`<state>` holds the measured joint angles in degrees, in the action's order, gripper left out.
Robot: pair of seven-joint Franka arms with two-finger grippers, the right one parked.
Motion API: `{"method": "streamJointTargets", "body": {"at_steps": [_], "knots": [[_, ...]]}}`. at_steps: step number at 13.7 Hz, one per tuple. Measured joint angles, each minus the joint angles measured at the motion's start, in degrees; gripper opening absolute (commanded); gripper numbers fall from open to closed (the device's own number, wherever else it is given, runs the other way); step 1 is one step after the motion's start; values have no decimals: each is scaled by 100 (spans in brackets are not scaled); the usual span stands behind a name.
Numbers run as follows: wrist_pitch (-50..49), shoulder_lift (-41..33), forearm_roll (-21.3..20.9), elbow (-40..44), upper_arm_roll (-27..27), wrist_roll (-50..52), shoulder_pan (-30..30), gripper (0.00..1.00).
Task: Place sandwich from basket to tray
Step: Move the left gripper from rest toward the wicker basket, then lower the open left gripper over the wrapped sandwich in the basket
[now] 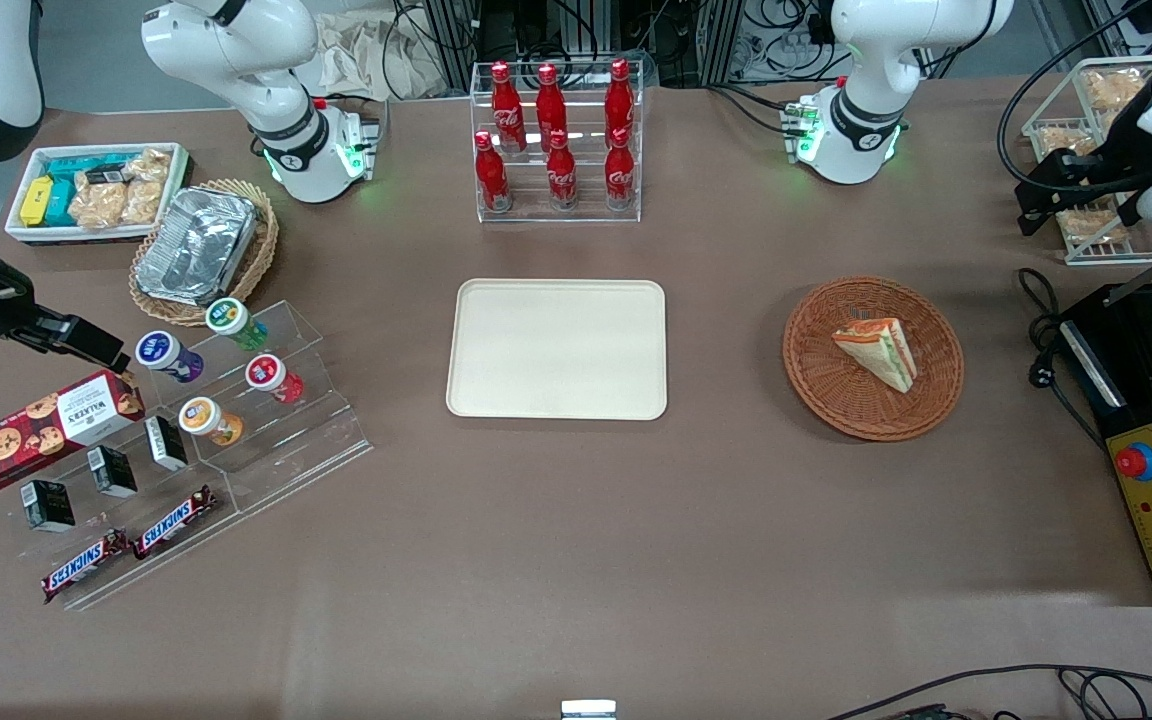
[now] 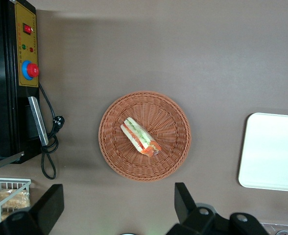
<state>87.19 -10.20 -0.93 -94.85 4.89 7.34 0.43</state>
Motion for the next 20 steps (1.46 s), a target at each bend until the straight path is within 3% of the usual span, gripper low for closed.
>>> {"method": "streamJointTargets", "body": {"at_steps": [10, 20], "knots": [[-81, -5, -6, -42, -1, 0, 0, 100], [220, -1, -8, -1076, -25, 622, 20, 100]]}}
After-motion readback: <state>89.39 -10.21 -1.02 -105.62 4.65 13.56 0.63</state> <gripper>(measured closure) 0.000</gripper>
